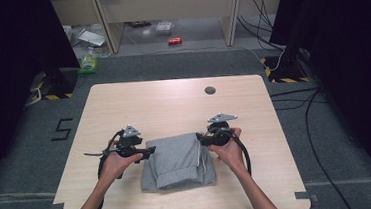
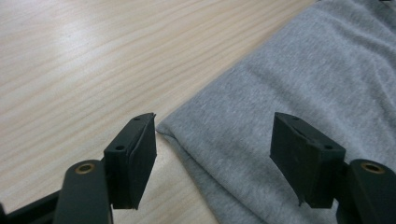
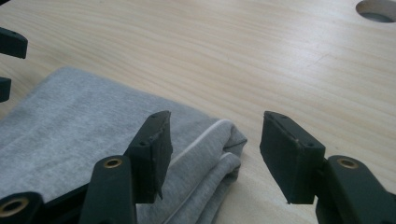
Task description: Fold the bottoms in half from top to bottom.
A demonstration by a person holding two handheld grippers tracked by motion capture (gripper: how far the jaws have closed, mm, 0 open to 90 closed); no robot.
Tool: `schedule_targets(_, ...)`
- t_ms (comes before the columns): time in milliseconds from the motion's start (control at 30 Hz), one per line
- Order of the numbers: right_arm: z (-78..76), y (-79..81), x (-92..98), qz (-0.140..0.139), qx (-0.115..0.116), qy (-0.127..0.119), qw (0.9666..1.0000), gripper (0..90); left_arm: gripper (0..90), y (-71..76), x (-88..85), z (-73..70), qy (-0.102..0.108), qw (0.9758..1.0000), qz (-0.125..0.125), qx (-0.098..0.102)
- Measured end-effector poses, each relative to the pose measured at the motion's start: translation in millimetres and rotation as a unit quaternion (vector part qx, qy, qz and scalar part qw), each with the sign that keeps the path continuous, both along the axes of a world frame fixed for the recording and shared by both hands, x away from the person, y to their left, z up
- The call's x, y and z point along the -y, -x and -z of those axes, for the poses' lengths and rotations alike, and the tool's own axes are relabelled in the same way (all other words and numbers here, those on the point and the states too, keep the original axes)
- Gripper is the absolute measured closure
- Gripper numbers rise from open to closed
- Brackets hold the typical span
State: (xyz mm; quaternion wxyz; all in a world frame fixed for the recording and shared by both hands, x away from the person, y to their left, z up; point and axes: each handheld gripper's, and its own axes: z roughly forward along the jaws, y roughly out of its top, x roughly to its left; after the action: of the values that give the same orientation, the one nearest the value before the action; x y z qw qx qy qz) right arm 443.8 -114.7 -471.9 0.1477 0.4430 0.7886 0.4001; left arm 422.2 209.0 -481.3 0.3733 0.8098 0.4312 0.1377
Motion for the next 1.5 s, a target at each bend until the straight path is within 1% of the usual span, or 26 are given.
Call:
schedule_targets(133,4.9,-3.2,-4.1,-0.001,-0.008,0.004,1.0000,41.3,30.6,-3.9,-2.0,4.5,-0.002,1.0000,-0.006,-0.005)
schedule_targets(167,5.9,-3.5,-4.9,-0.001,-0.009,0.005,0.9999,41.1,30.6,-4.5,-1.9,6.0,0.002,0.9999,-0.006,-0.010)
schedule_targets(233,7.2,-4.3,-5.3,-0.003,-0.011,0.009,0.9999,41.0,30.5,-5.7,-2.2,8.4,0.001,0.9999,-0.007,-0.013)
schedule_targets(400,10.2,-5.6,-3.8,0.002,-0.017,0.008,0.9998,40.5,30.4,-8.2,-2.3,13.7,-0.001,0.9997,-0.010,-0.021)
schedule_targets(667,16.2,-6.5,-2.9,0.003,-0.026,0.012,0.9996,40.6,30.3,-10.6,-3.7,20.2,-0.007,0.9995,-0.013,-0.028)
schedule_targets(700,17.5,-6.5,-3.0,0.003,-0.031,0.014,0.9994,40.8,30.3,-10.6,-3.5,20.8,-0.007,0.9995,-0.012,-0.028)
schedule_targets(867,23.0,-6.6,-4.0,0.001,-0.041,0.020,0.9990,42.3,32.0,-10.3,-1.9,24.5,-0.015,0.9994,-0.008,-0.030)
schedule_targets(1000,28.0,-6.9,-3.6,-0.001,-0.049,0.023,0.9985,44.2,35.8,-9.3,-1.2,25.5,-0.019,0.9994,0.000,-0.027)
schedule_targets(1100,31.2,-6.2,-3.0,-0.002,-0.056,0.016,0.9983,48.1,39.4,-7.4,0.1,26.1,-0.020,0.9996,0.004,-0.021)
schedule_targets(1200,32.0,-5.0,-3.4,-0.006,-0.060,0.011,0.9981,53.6,47.6,-5.7,1.4,25.5,-0.022,0.9996,0.014,-0.015)
schedule_targets(1267,31.8,-4.5,-3.8,-0.004,-0.062,0.010,0.9980,55.2,52.8,-4.3,3.0,25.9,-0.017,0.9995,0.021,-0.016)
schedule_targets(1367,32.3,-4.8,-3.3,0.000,-0.066,0.003,0.9978,58.9,59.5,-2.9,5.0,25.8,-0.017,0.9994,0.027,-0.012)
schedule_targets(1467,33.1,-5.7,-2.2,0.004,-0.066,-0.005,0.9978,63.8,63.5,-3.2,7.5,26.0,-0.022,0.9993,0.031,-0.005)
schedule_targets(1500,33.6,-6.5,-2.0,0.002,-0.060,-0.005,0.9982,65.0,64.2,-3.9,8.8,26.3,-0.021,0.9993,0.031,-0.003)
